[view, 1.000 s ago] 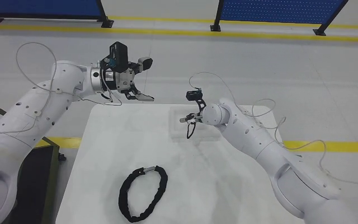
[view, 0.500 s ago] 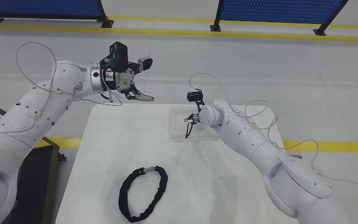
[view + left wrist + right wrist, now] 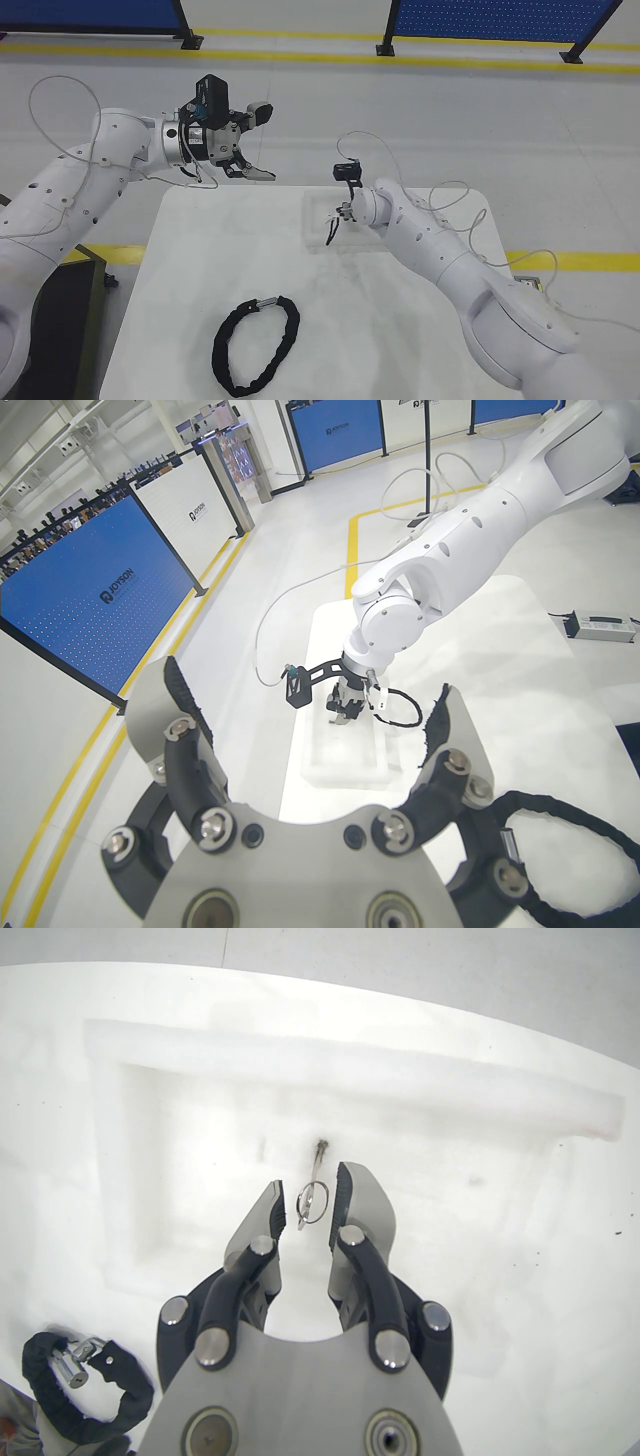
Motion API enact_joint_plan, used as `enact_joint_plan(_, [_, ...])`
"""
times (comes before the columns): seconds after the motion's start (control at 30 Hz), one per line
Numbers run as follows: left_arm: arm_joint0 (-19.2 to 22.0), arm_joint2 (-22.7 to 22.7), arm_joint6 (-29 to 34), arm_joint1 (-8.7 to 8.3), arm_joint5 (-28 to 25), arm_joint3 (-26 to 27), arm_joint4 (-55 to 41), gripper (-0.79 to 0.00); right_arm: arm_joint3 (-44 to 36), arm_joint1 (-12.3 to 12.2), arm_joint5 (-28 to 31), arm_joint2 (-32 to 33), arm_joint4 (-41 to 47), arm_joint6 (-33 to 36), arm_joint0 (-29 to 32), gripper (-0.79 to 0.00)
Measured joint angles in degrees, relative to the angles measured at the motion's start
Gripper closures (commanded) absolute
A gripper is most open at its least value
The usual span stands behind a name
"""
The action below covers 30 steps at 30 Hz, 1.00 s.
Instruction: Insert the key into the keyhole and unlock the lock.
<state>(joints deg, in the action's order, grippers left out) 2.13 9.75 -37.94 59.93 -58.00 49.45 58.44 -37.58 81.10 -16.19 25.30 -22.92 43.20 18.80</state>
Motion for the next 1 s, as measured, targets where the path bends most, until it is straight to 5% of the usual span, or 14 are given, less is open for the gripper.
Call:
enact_joint_plan(0.6, [0.0, 0.0, 0.0, 0.0, 0.0, 0.0, 0.0, -0.785, 6.2, 3.7, 0.6, 0.9, -1.8, 0.9, -0.5, -0.117])
enact_joint_plan(0.7, [0.0, 0.0, 0.0, 0.0, 0.0, 0.0, 0.0, -0.785, 7.3, 4.2, 0.6, 1.1, -2.1, 0.8, -0.6, 0.0])
enact_joint_plan(1.0, [0.0, 0.0, 0.0, 0.0, 0.0, 0.0, 0.0, -0.785, 9.4, 5.4, 1.0, 2.2, -3.1, -0.1, -1.4, 0.0])
